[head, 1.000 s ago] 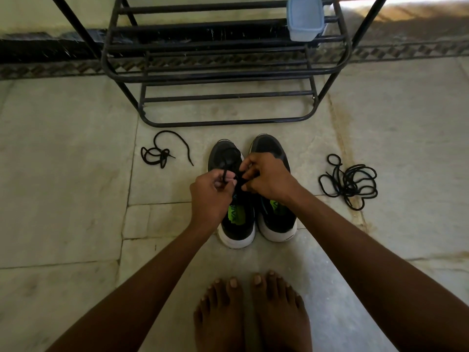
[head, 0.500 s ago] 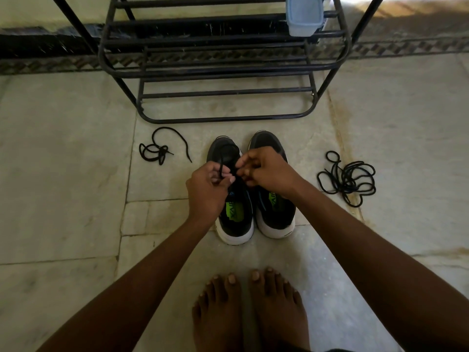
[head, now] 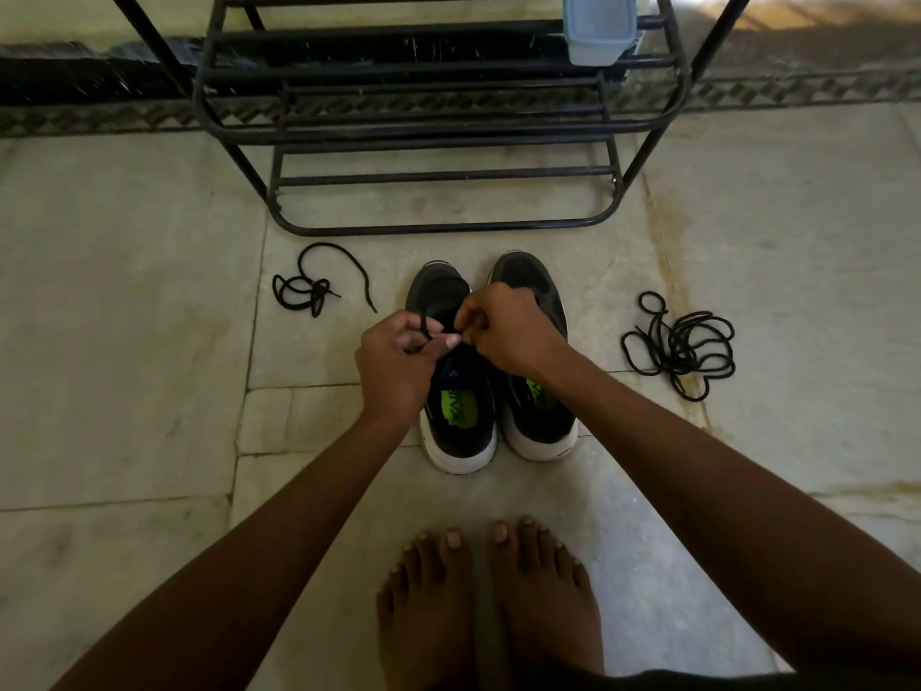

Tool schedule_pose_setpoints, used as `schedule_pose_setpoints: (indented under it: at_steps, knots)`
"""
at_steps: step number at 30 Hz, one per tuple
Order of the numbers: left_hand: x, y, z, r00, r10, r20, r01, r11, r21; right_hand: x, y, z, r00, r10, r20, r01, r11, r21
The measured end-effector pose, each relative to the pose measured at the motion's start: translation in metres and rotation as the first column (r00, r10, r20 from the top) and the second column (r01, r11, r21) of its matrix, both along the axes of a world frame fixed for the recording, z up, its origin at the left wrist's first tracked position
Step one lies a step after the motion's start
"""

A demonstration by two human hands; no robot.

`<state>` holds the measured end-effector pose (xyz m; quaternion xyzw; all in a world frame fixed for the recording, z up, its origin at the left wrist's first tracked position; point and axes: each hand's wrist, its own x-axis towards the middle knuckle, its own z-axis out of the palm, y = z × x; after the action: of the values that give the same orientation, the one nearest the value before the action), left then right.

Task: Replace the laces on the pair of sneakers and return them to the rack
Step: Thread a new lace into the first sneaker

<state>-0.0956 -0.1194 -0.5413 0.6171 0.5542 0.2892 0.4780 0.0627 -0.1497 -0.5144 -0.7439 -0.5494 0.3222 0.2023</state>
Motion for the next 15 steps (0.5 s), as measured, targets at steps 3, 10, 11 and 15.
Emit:
schedule_pose_setpoints:
  at_steps: [3,10,11,15]
  knots:
    - [0.0009,0.0015,0.0008,1.000,-0.016,0.006,0.016,1.000,-0.007,0.0029,0.0008,0.0006,1.000,0.006,0.004,-0.006,1.000,-0.026]
    - [-0.0047,0.0020,-0.0007,0.998,-0.066,0.017,0.066,0.998,-0.023,0.0046,0.0026,0.0017,0.997,0.074,-0.021,-0.075,0.996,-0.055]
    - [-0.0050,0.0026,-0.0002,0.997,-0.078,0.015,0.079,0.997,-0.025,0.0049,0.0020,0.0017,0.997,0.074,-0.038,-0.076,0.996,-0.054]
    - [-0.0049,0.0035,0.0008,0.994,-0.105,-0.002,0.105,0.994,-0.018,0.0002,-0.0037,0.0019,0.986,0.146,-0.075,-0.145,0.989,0.022]
